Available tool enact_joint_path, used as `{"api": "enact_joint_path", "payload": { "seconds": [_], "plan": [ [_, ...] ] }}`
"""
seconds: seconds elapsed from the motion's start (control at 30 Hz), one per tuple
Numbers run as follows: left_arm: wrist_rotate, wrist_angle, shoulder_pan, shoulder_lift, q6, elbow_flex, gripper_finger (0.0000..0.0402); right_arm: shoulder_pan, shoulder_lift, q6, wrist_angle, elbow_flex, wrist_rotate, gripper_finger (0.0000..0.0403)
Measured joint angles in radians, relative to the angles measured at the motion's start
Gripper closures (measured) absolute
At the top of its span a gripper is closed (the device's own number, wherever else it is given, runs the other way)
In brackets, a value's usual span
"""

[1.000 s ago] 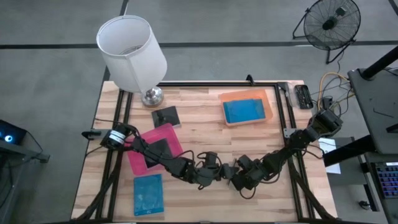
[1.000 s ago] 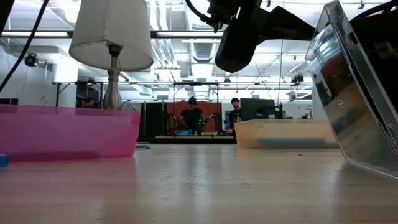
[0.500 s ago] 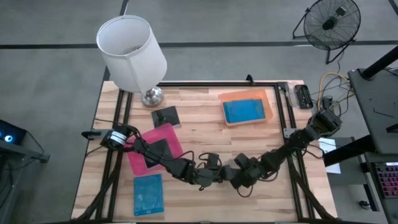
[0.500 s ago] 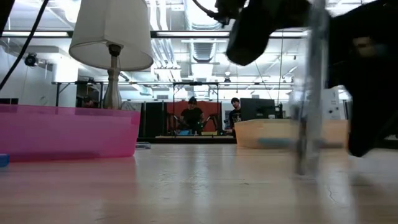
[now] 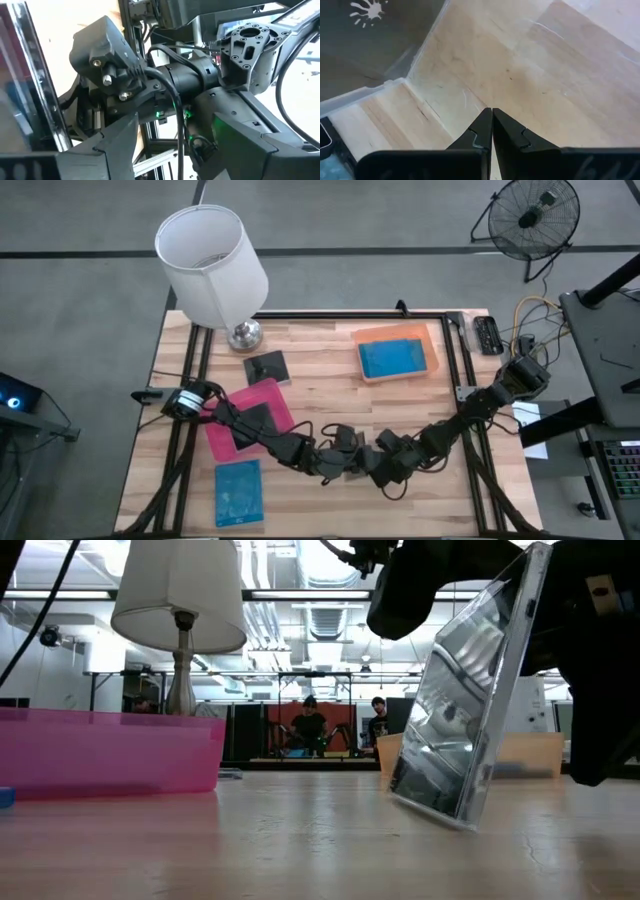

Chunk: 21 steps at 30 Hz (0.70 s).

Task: Pick & place jewel cases by type
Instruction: Put the bottom black CD case into the pink bin

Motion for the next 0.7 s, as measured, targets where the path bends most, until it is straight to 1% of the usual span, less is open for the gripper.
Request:
{"api": "enact_joint_path", "payload": {
  "seconds": [0.5,0.7],
  "plan": [
    [-0.006,0.001,0.000,-0.005,0.002,0.000,0.0165,-0.006,0.000,-0.011,-0.001,0.008,-0.004,0.0394],
    [-0.008,-0.114,-0.001,-0.039,-0.018,0.000,0.0165,-0.009,0.000,-0.011,-0.002,0.008,-0.007,0.0394]
  ]
}}
